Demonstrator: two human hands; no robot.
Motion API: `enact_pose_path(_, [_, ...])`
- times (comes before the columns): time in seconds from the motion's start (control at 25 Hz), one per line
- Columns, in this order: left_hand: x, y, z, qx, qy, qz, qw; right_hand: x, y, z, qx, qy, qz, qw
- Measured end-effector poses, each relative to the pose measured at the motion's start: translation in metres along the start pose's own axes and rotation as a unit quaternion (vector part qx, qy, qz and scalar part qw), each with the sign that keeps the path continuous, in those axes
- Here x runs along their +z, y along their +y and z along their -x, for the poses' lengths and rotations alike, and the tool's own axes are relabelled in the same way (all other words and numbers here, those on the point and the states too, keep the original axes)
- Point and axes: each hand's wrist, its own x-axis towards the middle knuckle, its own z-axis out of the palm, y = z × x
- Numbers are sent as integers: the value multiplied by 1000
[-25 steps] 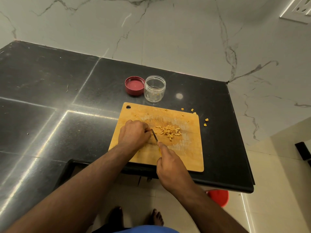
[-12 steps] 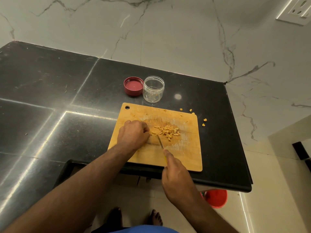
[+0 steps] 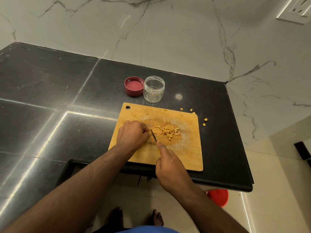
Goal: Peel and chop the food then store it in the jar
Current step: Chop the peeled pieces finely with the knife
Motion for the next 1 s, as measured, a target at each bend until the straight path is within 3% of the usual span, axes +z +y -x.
enact_pose_path(0.44, [1, 1, -2, -7, 0, 3, 1000, 6, 2, 13, 14, -20, -36, 999])
enact_pose_path(0.68, [0, -1, 0, 4, -6, -4, 1000, -2, 11, 22, 5, 31, -30, 999])
enact_pose_path(1.0, [-1, 0, 0, -2, -3, -7, 1000, 8, 1, 0, -2, 0, -16, 1000])
